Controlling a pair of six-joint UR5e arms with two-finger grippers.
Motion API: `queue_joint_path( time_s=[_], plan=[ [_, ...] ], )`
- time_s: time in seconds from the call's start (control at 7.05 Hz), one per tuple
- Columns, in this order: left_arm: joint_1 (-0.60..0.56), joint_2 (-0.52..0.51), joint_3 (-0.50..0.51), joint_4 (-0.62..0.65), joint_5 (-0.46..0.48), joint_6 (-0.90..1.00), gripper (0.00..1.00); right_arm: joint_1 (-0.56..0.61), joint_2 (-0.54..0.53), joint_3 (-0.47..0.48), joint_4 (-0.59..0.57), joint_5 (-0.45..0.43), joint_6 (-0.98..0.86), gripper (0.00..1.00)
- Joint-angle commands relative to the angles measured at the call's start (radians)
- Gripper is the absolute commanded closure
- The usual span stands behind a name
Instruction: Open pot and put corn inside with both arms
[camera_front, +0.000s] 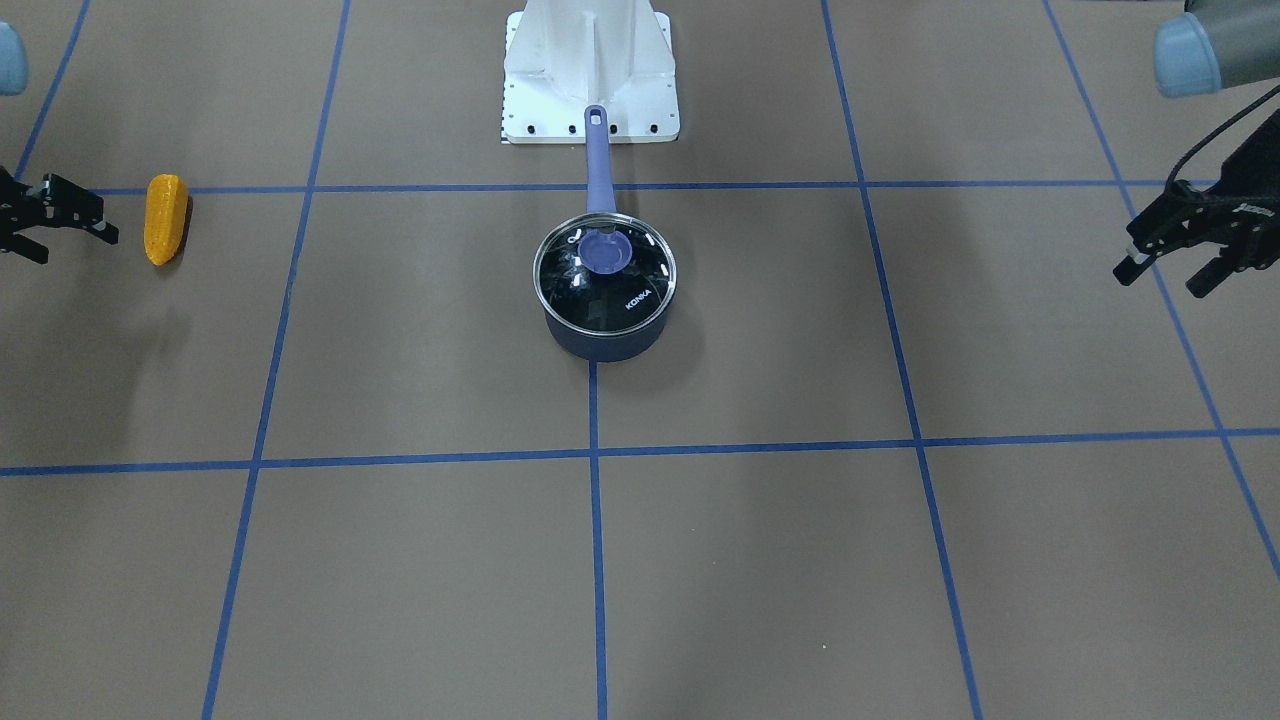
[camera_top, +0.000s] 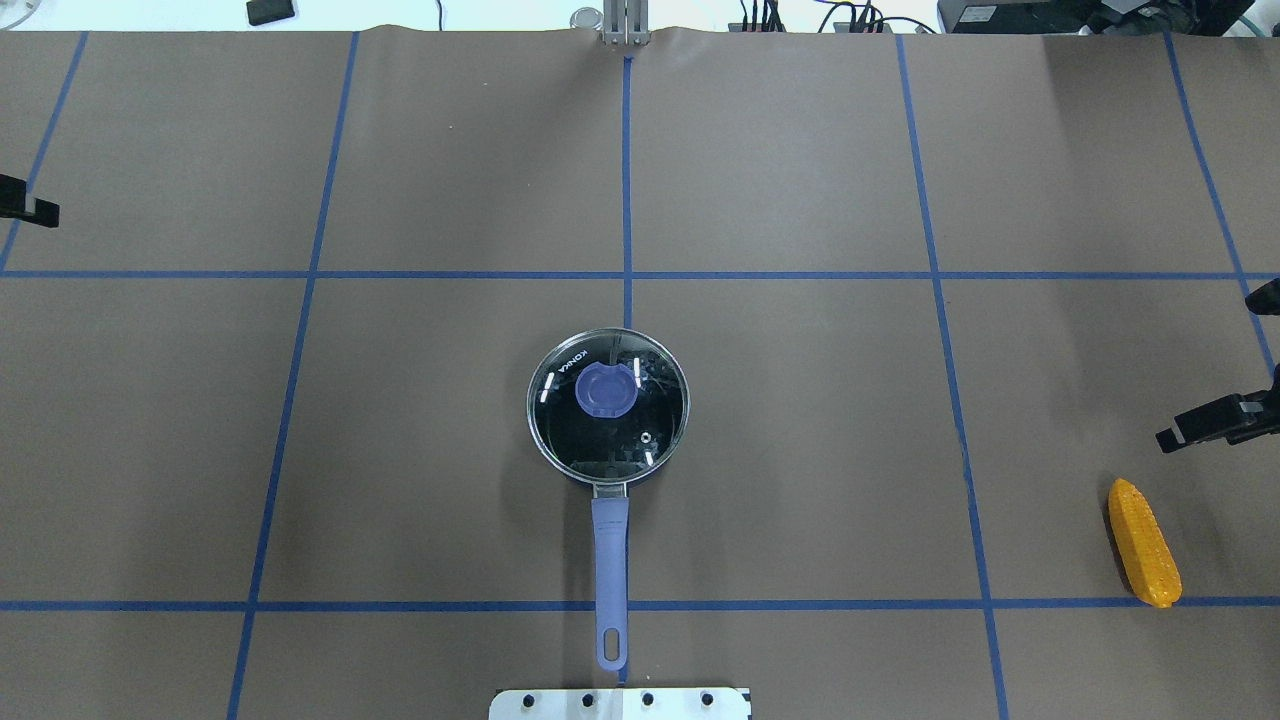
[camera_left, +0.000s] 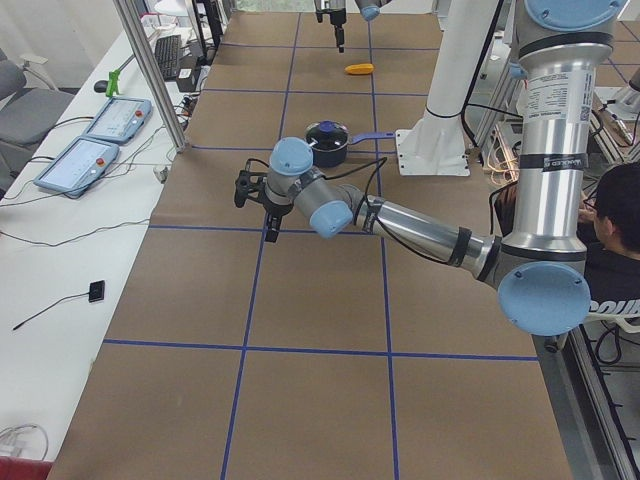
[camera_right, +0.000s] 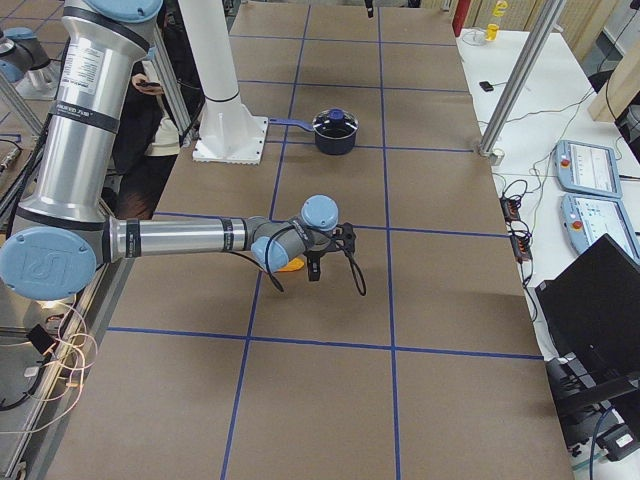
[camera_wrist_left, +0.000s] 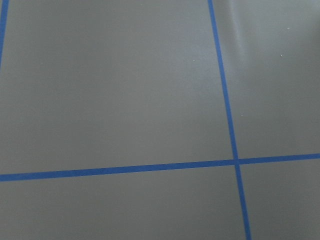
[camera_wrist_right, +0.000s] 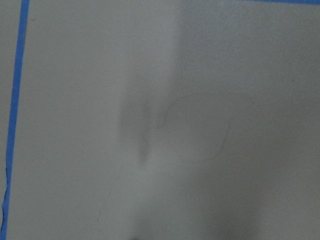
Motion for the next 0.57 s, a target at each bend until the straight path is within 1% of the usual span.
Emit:
queue_joint_path(
  time_s=[0.0, 0.28, 0.43],
  plan=[
    [0.093, -0.082, -0.106, 0.191, 0.081, -0.078, 0.02, -0.082, -0.013, 0.01, 0.062, -0.066, 0.102, 0.01],
    [0.142, -0.111, -0.114, 0.199, 0.104, -0.15, 0.02, -0.151, -0.014, 0.033, 0.069, -0.13, 0.17, 0.01],
    [0.18, -0.123, -0.114, 0.201, 0.138, -0.178, 0.02, -0.189, -0.016, 0.035, 0.072, -0.167, 0.196, 0.01]
  ],
)
